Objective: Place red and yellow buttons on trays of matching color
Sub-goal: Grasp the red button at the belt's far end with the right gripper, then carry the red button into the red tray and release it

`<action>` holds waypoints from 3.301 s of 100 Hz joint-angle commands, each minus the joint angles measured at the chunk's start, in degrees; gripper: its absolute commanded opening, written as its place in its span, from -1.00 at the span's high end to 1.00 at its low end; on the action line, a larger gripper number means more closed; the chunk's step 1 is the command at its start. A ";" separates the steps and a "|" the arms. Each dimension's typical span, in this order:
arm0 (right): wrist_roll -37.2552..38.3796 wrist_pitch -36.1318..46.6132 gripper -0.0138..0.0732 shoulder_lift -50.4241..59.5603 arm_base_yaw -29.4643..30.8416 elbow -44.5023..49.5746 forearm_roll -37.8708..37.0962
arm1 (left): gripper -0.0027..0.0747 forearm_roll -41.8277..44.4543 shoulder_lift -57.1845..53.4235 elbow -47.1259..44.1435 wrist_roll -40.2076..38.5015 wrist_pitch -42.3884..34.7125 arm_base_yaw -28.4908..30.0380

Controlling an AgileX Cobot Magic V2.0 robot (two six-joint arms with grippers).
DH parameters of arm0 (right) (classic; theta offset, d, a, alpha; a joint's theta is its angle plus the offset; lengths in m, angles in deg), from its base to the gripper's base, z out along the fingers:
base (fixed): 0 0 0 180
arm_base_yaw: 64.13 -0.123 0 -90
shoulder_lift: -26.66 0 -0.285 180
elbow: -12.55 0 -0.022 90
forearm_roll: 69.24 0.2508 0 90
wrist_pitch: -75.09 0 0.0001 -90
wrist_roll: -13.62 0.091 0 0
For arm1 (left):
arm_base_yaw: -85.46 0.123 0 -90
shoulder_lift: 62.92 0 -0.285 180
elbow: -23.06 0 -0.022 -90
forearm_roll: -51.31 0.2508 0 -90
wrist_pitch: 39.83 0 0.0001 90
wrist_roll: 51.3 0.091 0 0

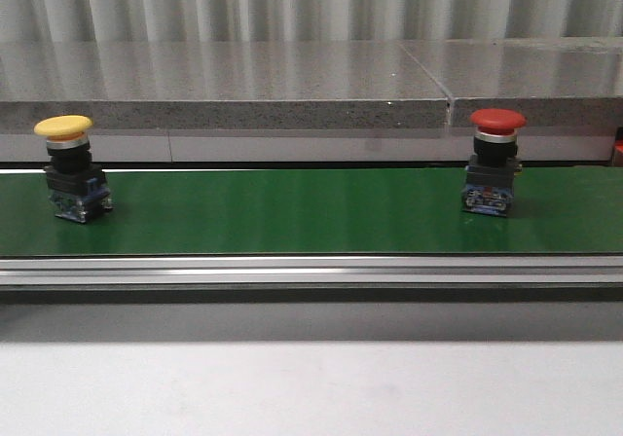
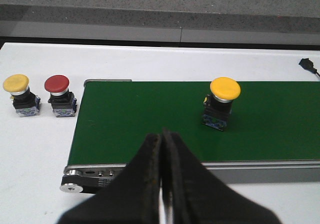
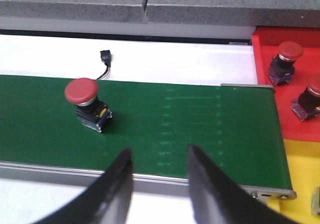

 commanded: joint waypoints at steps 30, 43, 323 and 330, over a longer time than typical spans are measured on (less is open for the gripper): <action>-1.21 3.22 -0.68 -2.25 -0.11 -1.88 0.44 | 0.98 -0.76 0.25 1.32 0.17 -4.30 -0.52; -2.93 1.69 -0.68 -7.79 -0.24 -3.31 0.44 | 0.98 -0.76 0.25 1.32 0.17 -4.30 -0.52; -0.49 12.58 0.50 -71.00 29.20 -45.06 0.49 | 0.98 -0.76 0.25 1.32 0.17 -4.30 -0.52; -0.49 13.81 0.50 -72.13 29.20 -45.06 0.49 | 0.98 -0.76 0.25 1.32 0.17 -4.30 -0.52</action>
